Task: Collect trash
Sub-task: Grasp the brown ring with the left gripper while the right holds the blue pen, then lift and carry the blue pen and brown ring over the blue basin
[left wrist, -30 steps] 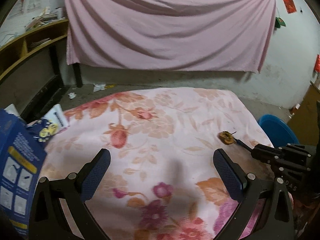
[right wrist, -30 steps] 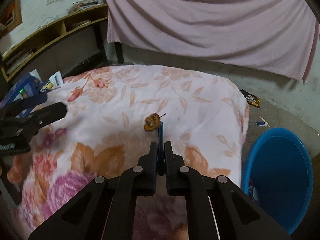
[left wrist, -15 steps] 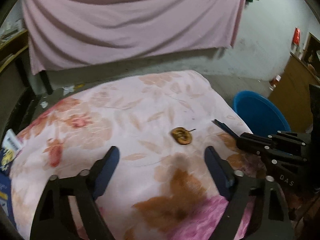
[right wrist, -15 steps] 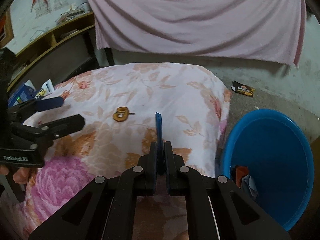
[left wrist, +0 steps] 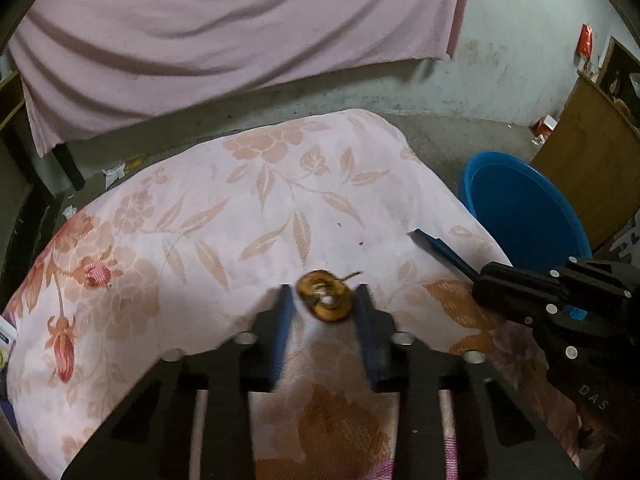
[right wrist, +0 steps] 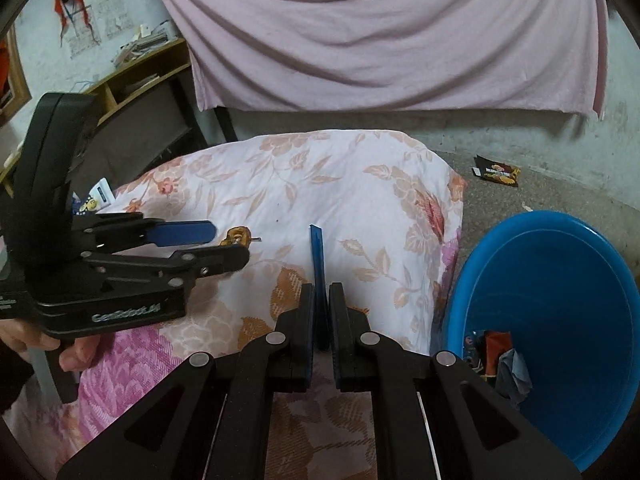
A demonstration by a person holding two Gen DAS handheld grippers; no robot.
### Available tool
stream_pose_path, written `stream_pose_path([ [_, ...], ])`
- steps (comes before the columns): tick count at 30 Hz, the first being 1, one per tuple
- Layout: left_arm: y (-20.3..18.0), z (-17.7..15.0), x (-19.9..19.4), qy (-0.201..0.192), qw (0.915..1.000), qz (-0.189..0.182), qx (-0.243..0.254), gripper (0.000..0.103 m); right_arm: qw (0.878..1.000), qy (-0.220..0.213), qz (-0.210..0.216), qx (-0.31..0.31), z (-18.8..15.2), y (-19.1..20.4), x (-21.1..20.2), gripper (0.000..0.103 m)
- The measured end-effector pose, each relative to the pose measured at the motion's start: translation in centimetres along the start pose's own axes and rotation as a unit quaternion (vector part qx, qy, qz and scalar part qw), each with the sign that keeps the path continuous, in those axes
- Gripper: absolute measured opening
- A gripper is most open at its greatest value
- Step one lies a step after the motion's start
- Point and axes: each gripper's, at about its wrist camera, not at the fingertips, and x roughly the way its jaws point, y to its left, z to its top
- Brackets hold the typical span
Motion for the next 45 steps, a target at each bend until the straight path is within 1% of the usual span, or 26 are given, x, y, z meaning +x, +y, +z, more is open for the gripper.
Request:
stream_pose_path([
  [2, 0.2, -0.2, 0.1, -0.003, 1.0, 0.001, 0.002, 0.023, 1.0, 0.0, 0.001, 0.0, 0.0, 0.0, 0.0, 0.006],
  [3, 0.3, -0.3, 0.0, -0.005, 1.0, -0.001, -0.002, 0.02, 1.0, -0.001, 0.001, -0.001, 0.0, 0.0, 0.0, 0.006],
  [9, 1.5, -1.7, -1.4, -0.014, 0.9992, -0.008, -0.038, 0.019, 1.0, -0.002, 0.001, -0.012, 0.5, 0.6, 0.3, 0.008],
  [13, 1.6, -2.0, -2.2, -0.02, 0.9991, -0.003, -0.039, 0.019, 0.999, 0.005, -0.019, -0.03, 1.0, 1.3, 1.4, 0.009],
  [16, 1.3, -2.2, -3.1, -0.042, 0.9985, -0.002, -0.034, 0.019, 0.998, 0.01, -0.038, -0.043, 1.4, 1.7, 2.1, 0.009],
  [19, 1.1, -2.7, -4.5, -0.074, 0.9968, -0.002, -0.032, 0.019, 0.998, 0.011, -0.049, -0.046, 1.5, 1.8, 2.3, 0.005],
  [23, 0.5, -3.4, -6.8, -0.131, 0.9907, 0.005, -0.035, 0.019, 0.998, -0.003, -0.044, -0.041, 1.2, 1.7, 1.6, 0.003],
  [25, 0.3, -3.4, -7.7, -0.156, 0.987, 0.007, -0.039, 0.019, 0.998, -0.031, -0.038, -0.034, 1.1, 1.4, 0.4, 0.003],
  [27, -0.3, -3.4, -9.1, -0.186, 0.9817, 0.009, -0.041, 0.019, 0.997, -0.07, -0.03, -0.025, 1.1, 1.2, -1.2, 0.003],
  [29, -1.3, -3.4, -10.4, -0.216, 0.9757, 0.008, -0.038, 0.019, 0.993, -0.118, -0.022, -0.018, 1.0, 0.9, -3.2, 0.003],
  [30, -1.7, -3.2, -11.0, -0.229, 0.9727, 0.007, -0.036, 0.019, 0.989, -0.149, -0.02, -0.015, 0.9, 0.8, -4.5, 0.003],
  [32, -2.8, -3.1, -12.4, -0.26, 0.9653, 0.008, -0.026, 0.019, 0.981, -0.191, -0.017, -0.014, 0.8, 0.7, -6.3, 0.003],
  [33, -3.7, -2.9, -13.4, -0.28, 0.9599, 0.008, -0.017, 0.019, 0.975, -0.223, -0.018, -0.013, 0.6, 0.5, -7.6, 0.004],
  [34, -4.3, -2.8, -14.1, -0.296, 0.9552, 0.008, -0.009, 0.019, 0.969, -0.245, -0.017, -0.013, 0.4, 0.4, -8.5, 0.004],
  [36, -5.7, -2.6, -15.3, -0.322, 0.9467, 0.006, 0.006, 0.019, 0.958, -0.287, -0.02, -0.009, 0.1, 0.1, -10.3, 0.004],
  [38, -7.0, -2.5, -16.2, -0.344, 0.9386, 0.002, 0.02, 0.019, 0.942, -0.333, -0.032, -0.002, -0.5, -0.5, -12.4, 0.004],
  [42, -9.9, -2.1, -17.7, -0.378, 0.9245, -0.008, 0.051, 0.019, 0.921, -0.386, -0.045, 0.02, -1.4, -2.0, -15.1, 0.004],
  [43, -10.5, -2.0, -17.8, -0.382, 0.9222, -0.01, 0.058, 0.019, 0.915, -0.399, -0.051, 0.025, -1.7, -2.6, -15.8, 0.004],
  [45, -12.0, -1.9, -18.1, -0.389, 0.9182, -0.014, 0.073, 0.019, 0.908, -0.413, -0.058, 0.033, -2.1, -3.2, -16.7, 0.004],
])
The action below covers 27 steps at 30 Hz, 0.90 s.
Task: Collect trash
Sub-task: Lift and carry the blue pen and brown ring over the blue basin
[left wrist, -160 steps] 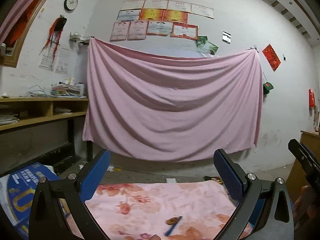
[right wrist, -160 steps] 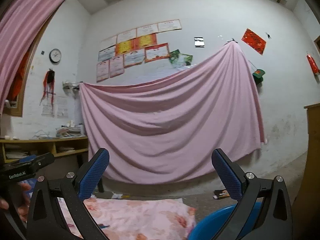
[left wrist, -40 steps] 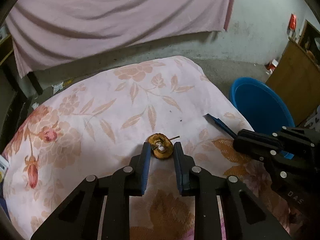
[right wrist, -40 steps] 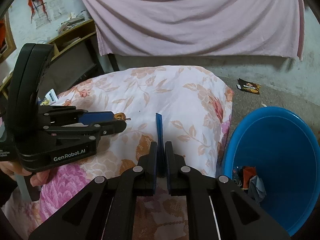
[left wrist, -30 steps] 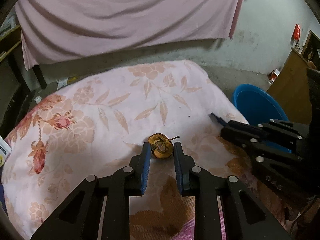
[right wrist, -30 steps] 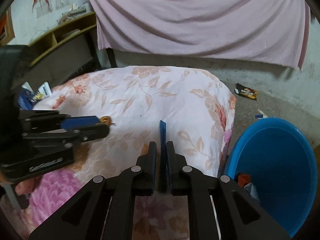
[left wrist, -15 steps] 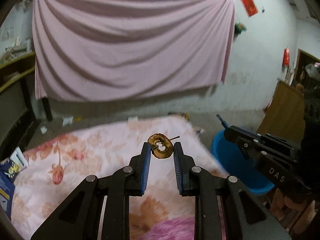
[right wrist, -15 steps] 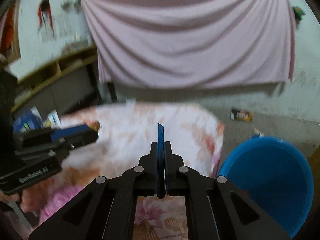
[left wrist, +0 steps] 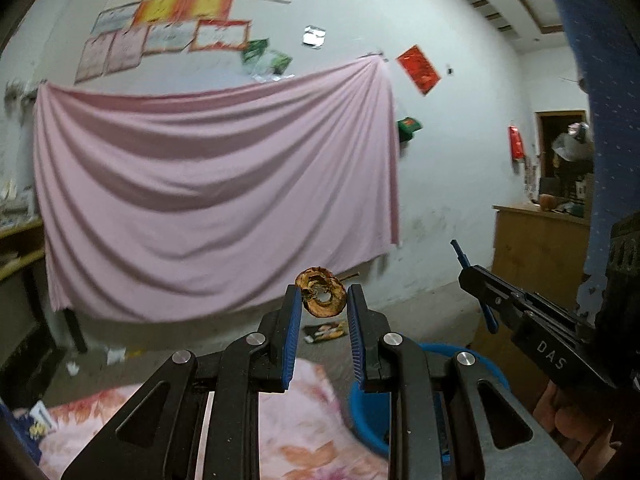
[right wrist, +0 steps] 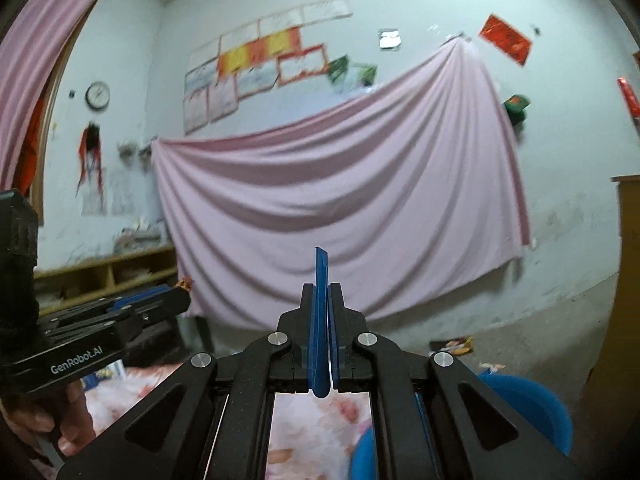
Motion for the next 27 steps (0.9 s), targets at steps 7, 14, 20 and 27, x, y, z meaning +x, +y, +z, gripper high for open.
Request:
stream_pose_path([
  [7, -5.1, 0.5, 1.7, 0.002, 0.9989, -0.032, 0.035, 0.019, 0.998, -0.026, -0.045, 0.02, 1.0, -3.1, -2.7, 0.004],
  [14, -8.8, 0.4, 3.2, 0.013, 0.9973, -0.055, 0.046, 0.019, 0.996, -0.018, -0.079, 0.035, 0.7, -5.5, -4.7, 0.004],
  [20, -11.0, 0.1, 4.2, 0.027, 0.9958, -0.07, 0.054, 0.019, 0.994, 0.002, -0.103, 0.046, 0.0, -7.3, -5.6, 0.004],
  [27, -11.8, -0.7, 5.1, 0.045, 0.9942, -0.079, 0.057, 0.019, 0.99, 0.025, -0.123, 0.061, -0.5, -8.9, -6.1, 0.004],
])
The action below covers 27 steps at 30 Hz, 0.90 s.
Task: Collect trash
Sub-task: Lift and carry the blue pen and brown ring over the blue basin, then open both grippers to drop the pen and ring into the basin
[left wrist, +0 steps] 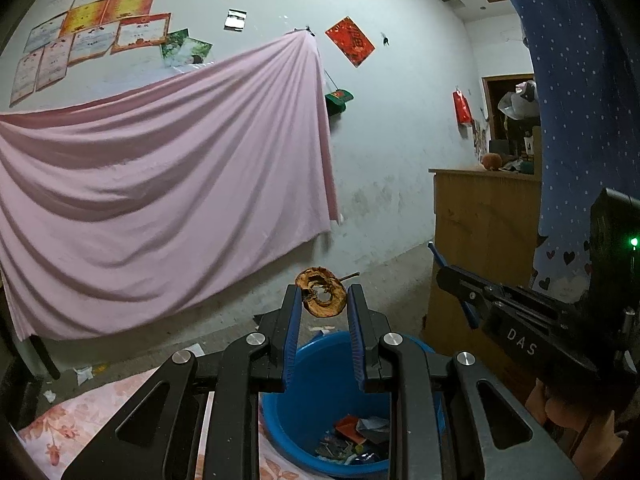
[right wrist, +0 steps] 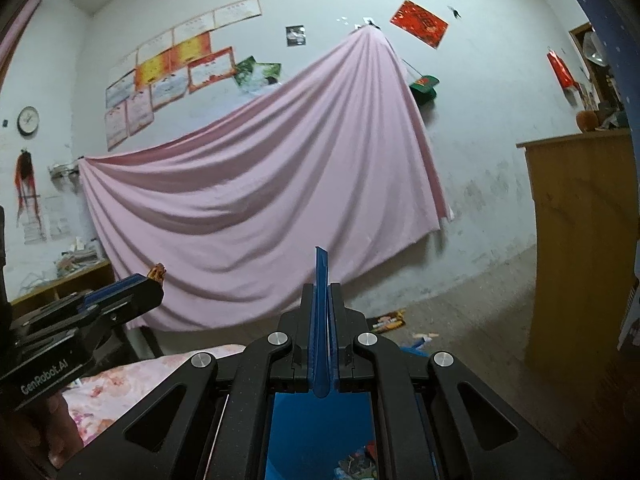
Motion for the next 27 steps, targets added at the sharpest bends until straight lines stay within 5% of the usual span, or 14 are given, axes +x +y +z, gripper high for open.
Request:
stream_pose_path([
  [10, 0.1, -0.7, 3.1, 0.065, 0.9975, -0.018, -0.019, 0.019, 0.999, 0.041, -0.014, 0.004, -0.4, -0.5, 1.2, 0.004],
  [24, 0.7, -2.1, 6.8, 0.18, 0.9793, -0.059, -0.07, 0.02, 0.991, 0.13, -0.019, 0.032, -1.9, -2.1, 3.4, 0.005],
  [27, 0.9, -2.4, 7.0, 0.191, 0.9765, -0.058, -0.081, 0.028, 0.988, 0.149, -0.02, 0.035, -2.3, -2.2, 3.9, 0.005],
])
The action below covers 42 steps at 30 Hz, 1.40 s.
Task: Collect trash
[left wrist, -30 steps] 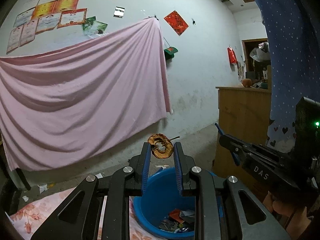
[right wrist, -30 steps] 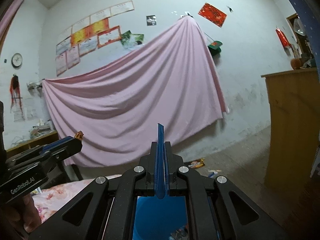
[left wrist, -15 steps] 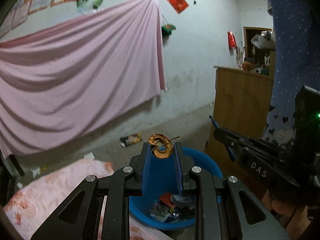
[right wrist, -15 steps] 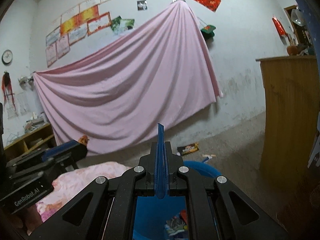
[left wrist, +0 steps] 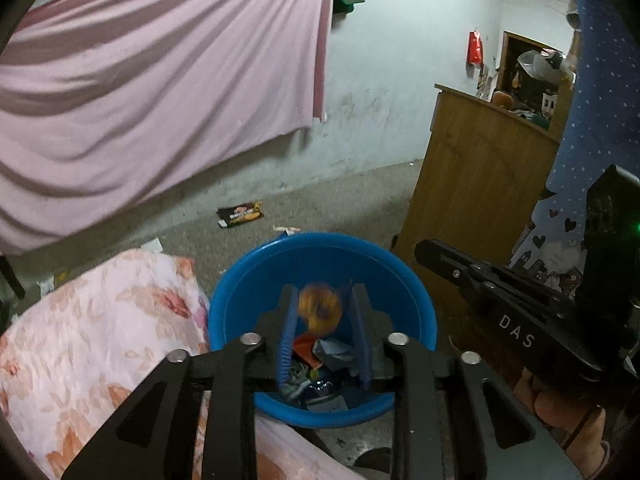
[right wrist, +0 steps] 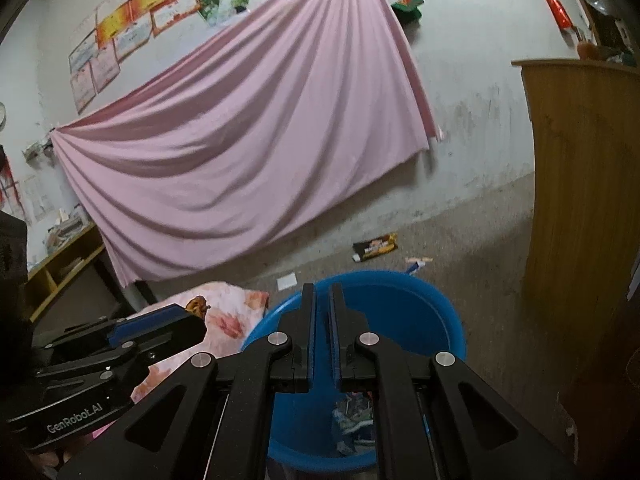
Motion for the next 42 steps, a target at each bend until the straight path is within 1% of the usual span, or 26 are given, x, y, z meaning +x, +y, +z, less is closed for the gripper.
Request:
stream_pose_path([
  [1, 0.1, 0.0, 0.0, 0.0, 1.0, 0.001, -0.002, 0.033, 1.0, 0.003, 0.0, 0.0, 0.0, 0.0, 0.1, 0.005],
  [2, 0.2, -0.1, -0.1, -0.001, 1.0, 0.002, -0.004, 0.034, 1.0, 0.006, 0.0, 0.0, 0.0, -0.1, 0.2, 0.005],
  [8, 0.6, -0.2, -0.2, 0.0, 0.9999, 0.008, -0.011, 0.034, 1.0, 0.013, 0.001, 0.002, 0.0, -0.3, 0.2, 0.005],
  [22, 1.1, -0.3, -1.6, -0.013, 0.9995, 0.027, -0.008, 0.034, 1.0, 0.007, 0.003, 0.004, 0.1, 0.0, 0.0, 0.006],
  [32, 2.4, -0.5, -4.9, -0.029, 0.9979, 0.057, -0.008, 0.034, 1.0, -0.001, 0.013, -0.009, 0.2, 1.1, -0.6, 0.006],
  [42, 4.5, -1.6, -9.6, -0.055, 0.9934, 0.098, -0.021, 0.034, 0.998, -0.018, 0.034, -0.047, 0.1, 4.4, -2.3, 0.006],
])
